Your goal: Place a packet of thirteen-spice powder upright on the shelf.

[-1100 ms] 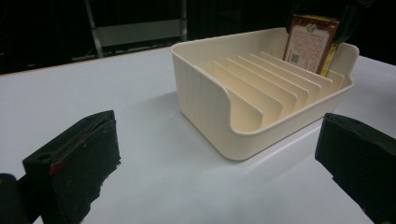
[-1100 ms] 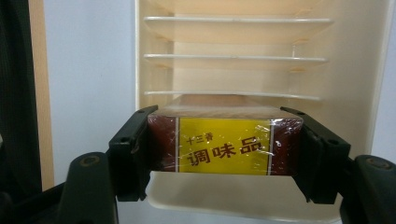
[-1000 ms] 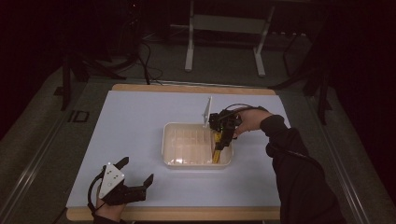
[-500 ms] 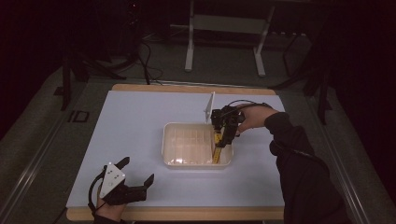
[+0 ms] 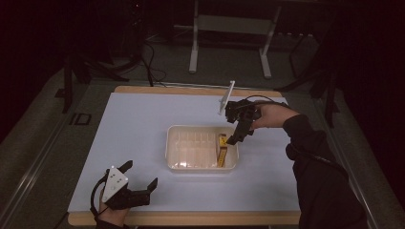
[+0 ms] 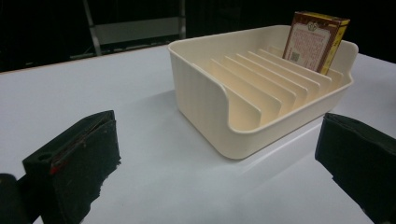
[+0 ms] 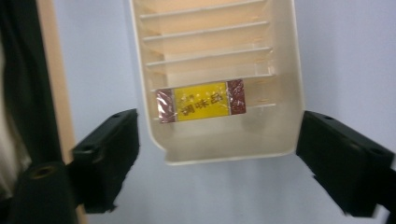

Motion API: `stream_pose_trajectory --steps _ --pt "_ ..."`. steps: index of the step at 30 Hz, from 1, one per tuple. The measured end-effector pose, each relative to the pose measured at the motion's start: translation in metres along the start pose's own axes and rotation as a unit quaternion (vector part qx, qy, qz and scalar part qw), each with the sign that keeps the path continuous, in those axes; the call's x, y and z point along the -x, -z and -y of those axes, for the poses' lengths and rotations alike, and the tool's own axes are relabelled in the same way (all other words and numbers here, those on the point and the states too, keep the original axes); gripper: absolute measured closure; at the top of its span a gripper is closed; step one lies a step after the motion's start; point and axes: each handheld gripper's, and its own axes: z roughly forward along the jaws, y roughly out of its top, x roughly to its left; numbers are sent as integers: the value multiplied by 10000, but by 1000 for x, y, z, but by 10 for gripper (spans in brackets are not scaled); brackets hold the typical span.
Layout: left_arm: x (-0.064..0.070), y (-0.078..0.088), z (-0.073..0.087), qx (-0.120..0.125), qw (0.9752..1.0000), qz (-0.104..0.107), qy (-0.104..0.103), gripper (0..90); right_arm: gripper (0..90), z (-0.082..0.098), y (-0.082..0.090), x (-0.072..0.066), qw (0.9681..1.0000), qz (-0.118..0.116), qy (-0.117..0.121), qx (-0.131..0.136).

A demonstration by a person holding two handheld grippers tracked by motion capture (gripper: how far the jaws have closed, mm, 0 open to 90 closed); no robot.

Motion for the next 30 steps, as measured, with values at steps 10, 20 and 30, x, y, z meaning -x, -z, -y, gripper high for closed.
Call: stream_pose_trajectory --steps 10,20,30 --pt "0 0 0 -5 10000 9 11 0 133 16 10 0 9958 362 -641 538" --pt "0 -1 0 -16 10000 15 15 0 136 42 2 -7 9899 714 -953 767" --pt "0 -1 0 -19 10000 16 14 0 131 72 -1 -16 9788 1142 -1418 937"
